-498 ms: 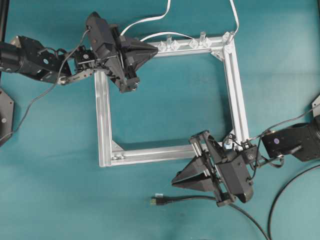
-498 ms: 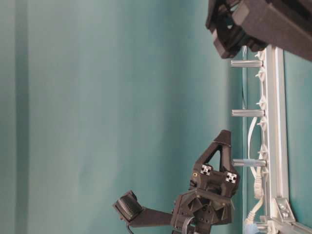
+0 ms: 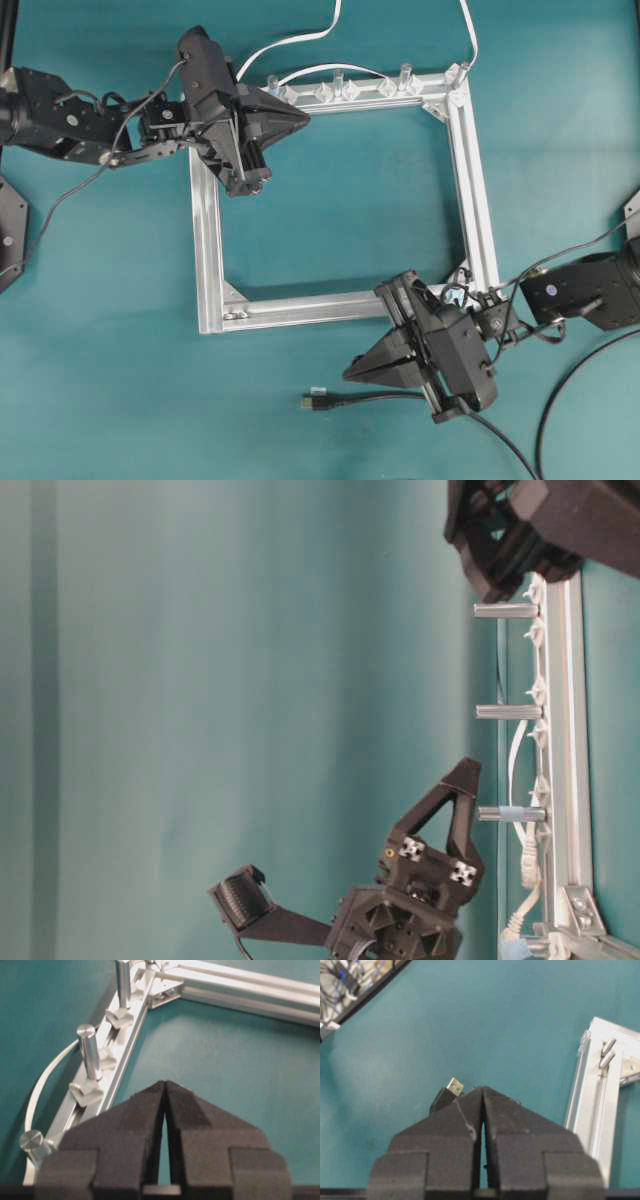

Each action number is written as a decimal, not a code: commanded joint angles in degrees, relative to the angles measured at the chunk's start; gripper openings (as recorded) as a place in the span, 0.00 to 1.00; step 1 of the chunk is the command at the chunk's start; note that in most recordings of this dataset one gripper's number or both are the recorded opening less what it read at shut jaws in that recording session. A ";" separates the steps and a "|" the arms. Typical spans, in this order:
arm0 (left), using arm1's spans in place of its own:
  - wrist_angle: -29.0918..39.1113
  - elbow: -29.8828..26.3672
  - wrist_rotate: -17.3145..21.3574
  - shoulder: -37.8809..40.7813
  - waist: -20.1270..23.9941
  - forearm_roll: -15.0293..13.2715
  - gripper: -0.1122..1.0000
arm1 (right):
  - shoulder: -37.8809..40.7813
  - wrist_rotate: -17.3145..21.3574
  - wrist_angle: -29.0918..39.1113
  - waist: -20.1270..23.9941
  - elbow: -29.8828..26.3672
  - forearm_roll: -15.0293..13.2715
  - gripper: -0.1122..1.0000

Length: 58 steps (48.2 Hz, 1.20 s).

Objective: Insert the wire through the string loop located on the right side.
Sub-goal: 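Move the right gripper down over the black USB cable's connector end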

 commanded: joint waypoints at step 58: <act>5.10 2.02 -1.05 -6.59 -2.46 0.26 0.71 | 4.31 -11.16 -3.52 13.18 -5.36 40.78 0.92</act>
